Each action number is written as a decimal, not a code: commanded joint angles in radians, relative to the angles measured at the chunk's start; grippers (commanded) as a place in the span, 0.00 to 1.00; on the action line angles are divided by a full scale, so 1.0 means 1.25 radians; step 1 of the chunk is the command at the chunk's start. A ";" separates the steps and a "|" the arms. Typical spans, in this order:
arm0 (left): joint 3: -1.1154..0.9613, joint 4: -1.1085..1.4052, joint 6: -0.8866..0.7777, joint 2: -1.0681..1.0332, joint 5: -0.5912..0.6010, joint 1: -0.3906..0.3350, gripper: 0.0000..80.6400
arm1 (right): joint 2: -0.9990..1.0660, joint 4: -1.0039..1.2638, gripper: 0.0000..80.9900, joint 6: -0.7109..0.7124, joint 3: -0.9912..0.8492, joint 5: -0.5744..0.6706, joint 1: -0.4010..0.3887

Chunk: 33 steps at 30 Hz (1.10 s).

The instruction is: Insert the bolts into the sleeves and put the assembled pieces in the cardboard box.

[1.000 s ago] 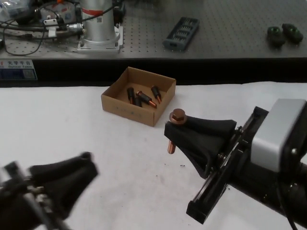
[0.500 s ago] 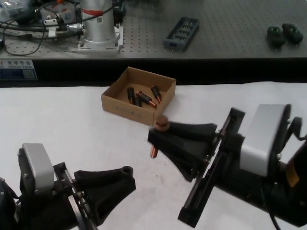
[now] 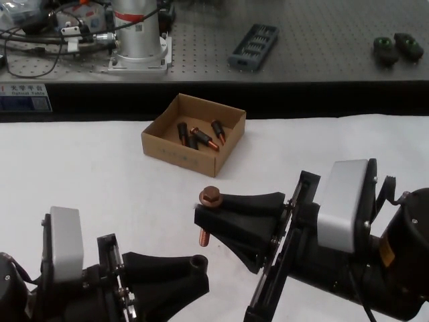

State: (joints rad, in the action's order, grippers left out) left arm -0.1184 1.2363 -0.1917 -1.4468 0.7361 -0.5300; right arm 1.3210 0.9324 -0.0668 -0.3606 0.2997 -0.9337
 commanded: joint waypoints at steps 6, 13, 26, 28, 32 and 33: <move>-0.007 -0.026 0.042 -0.002 -0.044 -0.004 0.01 | 0.002 0.021 0.08 -0.014 -0.003 0.036 0.005; -0.007 -0.026 0.045 -0.002 -0.047 -0.004 0.01 | 0.002 0.019 0.08 -0.025 -0.003 0.043 0.005; -0.007 -0.018 0.028 -0.002 -0.040 -0.004 0.01 | 0.006 0.007 0.08 -0.042 -0.003 0.061 0.005; -0.007 -0.018 0.028 -0.002 -0.040 -0.004 0.01 | 0.006 0.000 0.08 -0.042 -0.003 0.061 0.005; -0.007 0.001 0.012 -0.002 -0.030 -0.004 0.01 | 0.006 -0.027 0.08 -0.042 -0.003 0.061 0.005; -0.007 0.008 0.008 -0.002 -0.023 -0.004 0.01 | 0.006 -0.030 0.08 -0.042 -0.003 0.061 0.005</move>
State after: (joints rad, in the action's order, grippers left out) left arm -0.1184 1.1901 -0.1492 -1.4468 0.6775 -0.5300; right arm 1.3210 0.9046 -0.1181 -0.3606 0.3697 -0.9337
